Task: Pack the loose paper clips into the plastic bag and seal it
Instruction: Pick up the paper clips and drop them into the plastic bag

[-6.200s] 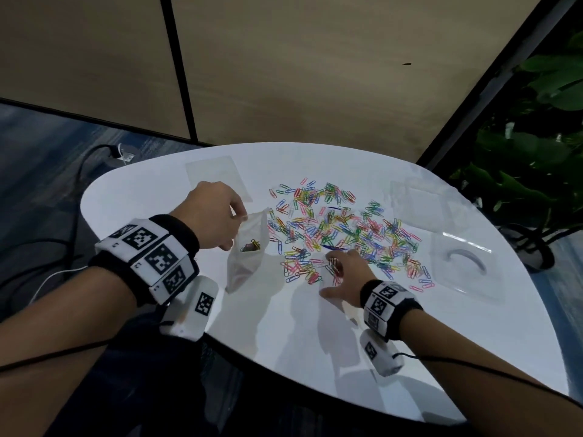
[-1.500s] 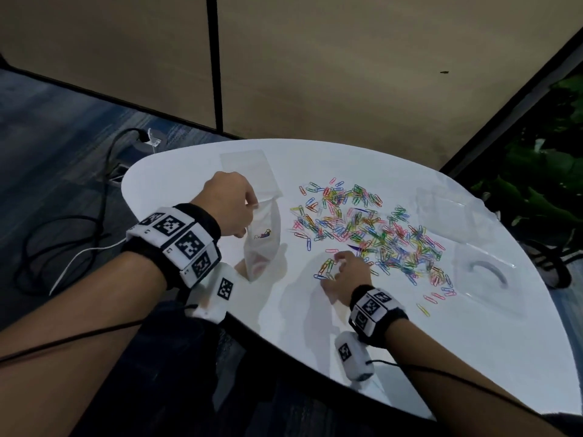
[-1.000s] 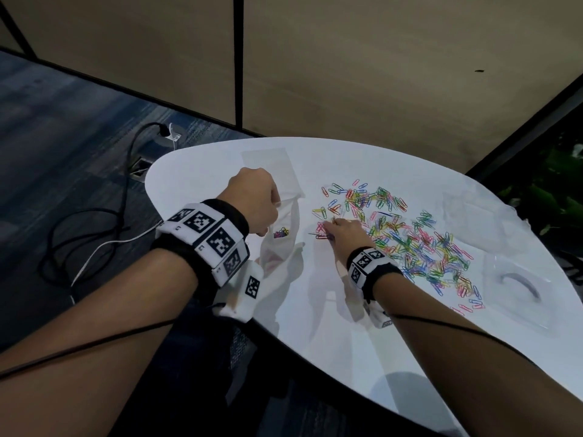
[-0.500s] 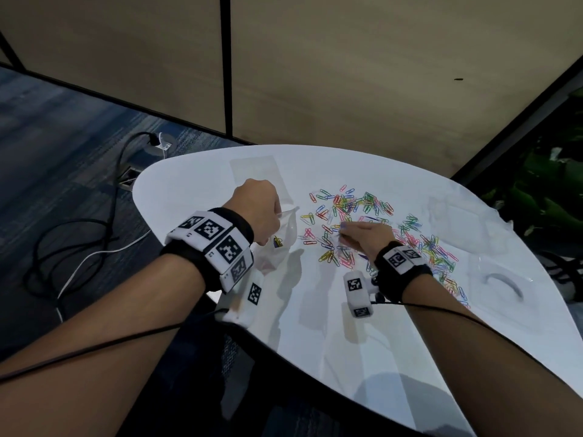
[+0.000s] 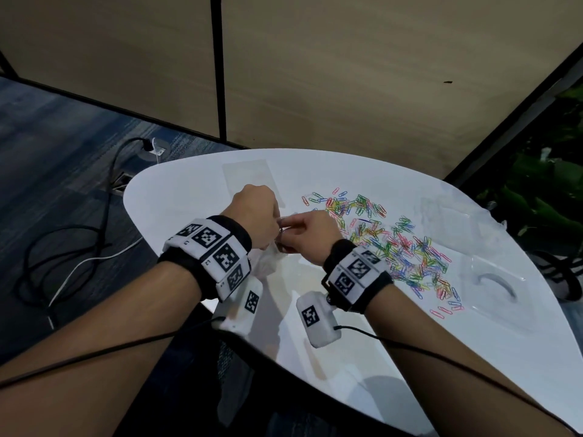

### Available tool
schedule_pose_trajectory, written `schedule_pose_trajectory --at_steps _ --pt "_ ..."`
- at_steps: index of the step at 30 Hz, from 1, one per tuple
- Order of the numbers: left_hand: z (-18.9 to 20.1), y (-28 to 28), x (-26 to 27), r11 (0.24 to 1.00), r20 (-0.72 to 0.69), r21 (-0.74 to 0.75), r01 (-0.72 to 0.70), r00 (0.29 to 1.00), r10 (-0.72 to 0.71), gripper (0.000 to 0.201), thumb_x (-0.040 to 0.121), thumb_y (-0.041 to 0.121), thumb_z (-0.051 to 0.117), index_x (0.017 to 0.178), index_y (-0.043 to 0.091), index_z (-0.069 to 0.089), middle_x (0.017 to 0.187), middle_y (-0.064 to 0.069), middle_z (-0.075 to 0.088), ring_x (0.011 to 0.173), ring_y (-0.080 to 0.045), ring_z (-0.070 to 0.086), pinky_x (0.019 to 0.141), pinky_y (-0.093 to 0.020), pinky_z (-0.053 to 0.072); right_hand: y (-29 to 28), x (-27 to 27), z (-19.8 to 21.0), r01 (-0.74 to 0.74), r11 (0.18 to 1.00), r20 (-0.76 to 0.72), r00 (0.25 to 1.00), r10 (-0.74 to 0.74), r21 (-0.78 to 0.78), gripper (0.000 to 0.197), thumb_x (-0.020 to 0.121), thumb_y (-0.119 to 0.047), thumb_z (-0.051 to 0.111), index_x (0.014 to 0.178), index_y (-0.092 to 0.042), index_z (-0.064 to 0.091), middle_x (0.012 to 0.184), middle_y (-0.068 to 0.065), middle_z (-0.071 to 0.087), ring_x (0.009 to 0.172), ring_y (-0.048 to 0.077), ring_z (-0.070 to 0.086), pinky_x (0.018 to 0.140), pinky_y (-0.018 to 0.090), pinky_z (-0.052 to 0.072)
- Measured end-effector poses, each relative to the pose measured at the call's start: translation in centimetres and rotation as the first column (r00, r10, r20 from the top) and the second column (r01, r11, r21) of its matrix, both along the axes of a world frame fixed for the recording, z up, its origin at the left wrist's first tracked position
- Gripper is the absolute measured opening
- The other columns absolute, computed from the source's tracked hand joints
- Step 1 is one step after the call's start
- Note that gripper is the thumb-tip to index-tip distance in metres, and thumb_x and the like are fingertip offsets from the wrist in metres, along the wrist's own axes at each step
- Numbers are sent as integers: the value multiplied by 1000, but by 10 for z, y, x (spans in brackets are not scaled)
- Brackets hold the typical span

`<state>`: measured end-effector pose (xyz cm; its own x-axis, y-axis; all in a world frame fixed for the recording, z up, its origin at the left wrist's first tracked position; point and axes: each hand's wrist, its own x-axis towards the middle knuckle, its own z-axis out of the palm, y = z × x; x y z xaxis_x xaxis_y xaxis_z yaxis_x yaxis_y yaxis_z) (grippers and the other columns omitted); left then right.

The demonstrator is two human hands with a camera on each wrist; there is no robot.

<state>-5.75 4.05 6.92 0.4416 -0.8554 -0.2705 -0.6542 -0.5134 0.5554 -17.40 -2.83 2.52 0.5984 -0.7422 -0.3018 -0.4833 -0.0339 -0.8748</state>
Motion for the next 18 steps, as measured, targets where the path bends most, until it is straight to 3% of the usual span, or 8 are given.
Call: schedule_pose_trajectory --at_steps 3,5,7,8,10,13,15,18 --pt "0 1 0 1000 -11 -7 -4 1000 4 20 91 5 58 92 9 77 78 -11 76 64 -24 77 70 -35 65 3 5 3 -218 910 -241 961 137 -353 19 83 -6 61 89 -13 78 72 9 72 67 24 67 60 23 50" --pt "0 1 0 1000 -12 -11 -2 1000 2 22 91 2 57 95 9 77 79 -12 76 68 -25 77 73 -34 65 3 7 5 -372 833 -357 906 230 -409 25 87 -6 55 89 -13 78 69 5 64 65 22 56 63 21 39" --pt "0 1 1 1000 -11 -15 0 1000 0 22 90 3 57 96 8 78 77 -13 77 70 -25 77 76 -35 64 1 8 8 -470 797 -434 851 295 -380 29 87 -5 52 95 -14 78 75 3 61 67 20 50 67 22 37" --pt "0 2 2 1000 -10 -19 -2 1000 2 20 90 4 58 95 8 78 76 -13 77 69 -26 77 76 -35 64 -1 8 9 -472 806 -418 852 315 -357 29 86 -4 53 96 -16 78 78 3 65 66 19 53 68 23 40" --pt "0 3 6 1000 -7 -23 -19 1000 19 18 91 5 60 95 9 77 79 -12 77 68 -26 77 75 -36 65 -8 4 12 -356 897 -232 925 299 -262 31 83 2 54 90 -17 77 81 4 73 70 17 67 71 26 53" --pt "-1 7 16 999 10 -18 -50 999 50 19 91 3 59 95 7 77 76 -11 76 73 -25 76 75 -37 65 -34 -6 2 -95 994 47 994 98 -57 41 84 13 43 85 -12 75 88 11 74 77 20 71 74 33 61" --pt "-2 11 23 998 21 -4 -61 998 61 21 91 2 58 100 8 76 72 -8 72 80 -27 75 78 -36 64 -57 -11 -15 -27 990 -68 998 18 -138 40 90 8 43 97 -15 74 109 10 72 85 20 70 77 31 60" --pt "-1 14 32 997 26 -4 -76 997 77 22 91 2 58 106 9 74 76 -8 69 85 -28 75 78 -36 64 -80 -10 -40 -173 934 -420 907 28 -311 38 98 -8 42 129 -21 62 136 5 57 96 17 61 73 16 49"
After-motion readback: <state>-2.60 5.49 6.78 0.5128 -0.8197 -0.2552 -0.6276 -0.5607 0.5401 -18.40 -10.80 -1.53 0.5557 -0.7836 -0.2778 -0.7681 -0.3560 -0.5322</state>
